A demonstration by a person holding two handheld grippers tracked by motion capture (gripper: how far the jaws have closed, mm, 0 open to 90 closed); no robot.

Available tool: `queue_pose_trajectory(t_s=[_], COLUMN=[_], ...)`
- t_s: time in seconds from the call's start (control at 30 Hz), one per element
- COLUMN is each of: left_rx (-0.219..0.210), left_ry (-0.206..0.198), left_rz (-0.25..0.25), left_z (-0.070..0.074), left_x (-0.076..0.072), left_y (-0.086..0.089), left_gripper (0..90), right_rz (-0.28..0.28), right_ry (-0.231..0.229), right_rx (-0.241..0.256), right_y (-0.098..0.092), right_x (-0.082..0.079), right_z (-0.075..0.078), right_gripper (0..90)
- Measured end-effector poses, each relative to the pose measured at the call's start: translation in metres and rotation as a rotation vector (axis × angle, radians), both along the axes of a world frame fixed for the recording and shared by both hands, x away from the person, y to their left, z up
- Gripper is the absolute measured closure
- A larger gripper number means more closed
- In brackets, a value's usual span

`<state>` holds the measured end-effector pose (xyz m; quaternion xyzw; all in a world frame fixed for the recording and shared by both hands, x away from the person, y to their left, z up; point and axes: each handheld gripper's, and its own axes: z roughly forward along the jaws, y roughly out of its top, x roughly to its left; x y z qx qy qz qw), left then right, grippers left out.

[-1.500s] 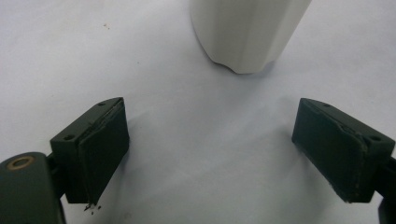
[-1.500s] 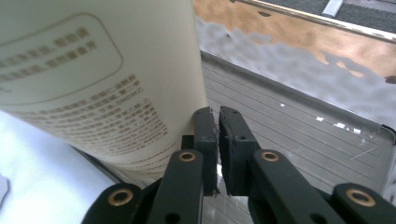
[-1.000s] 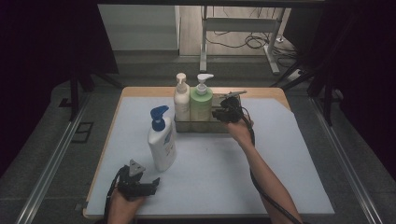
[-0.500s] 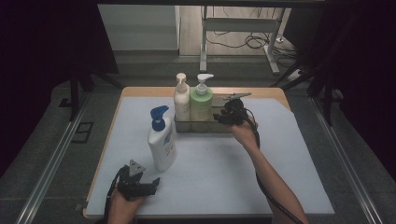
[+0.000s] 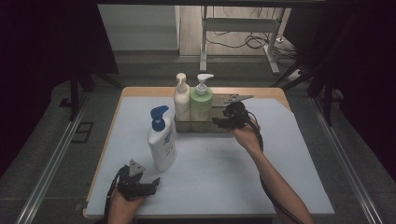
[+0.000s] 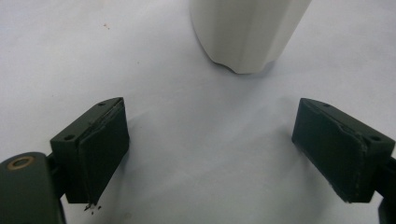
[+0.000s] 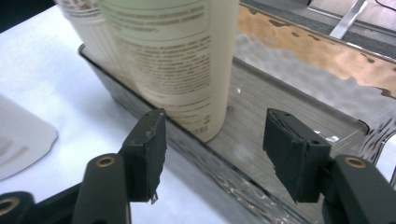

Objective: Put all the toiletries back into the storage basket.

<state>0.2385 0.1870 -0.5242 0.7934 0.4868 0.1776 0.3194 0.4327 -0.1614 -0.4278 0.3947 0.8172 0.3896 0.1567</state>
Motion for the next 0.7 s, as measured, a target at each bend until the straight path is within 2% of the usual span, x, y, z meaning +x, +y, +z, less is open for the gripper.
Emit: queue_pose_trajectory(t_s=[0.23,0.5,0.63,0.7], left_rx=[0.0,0.0,0.0,0.0], left_ry=[0.0,0.0,0.0,0.0], left_rz=[-0.001,0.0,0.0,-0.001], left_z=[0.0,0.0,0.0,0.0], left_x=[0.0,0.0,0.0,0.0], left_y=[0.0,0.0,0.0,0.0], left_gripper=[10.7,10.7,10.7,10.7], right_rz=[0.031,0.077,0.088,0.095], right_ry=[-0.005,-0.026,-0.037,-0.04], right_rx=[-0.018,-0.037,-0.024,-0.037], right_y=[-0.001,-0.007,-0.01,-0.011], right_x=[-0.01,-0.025,-0.032,-0.036], right_z=[0.001,0.011,0.015,0.016], right_gripper=[32.1,24.1,20.1,17.1])
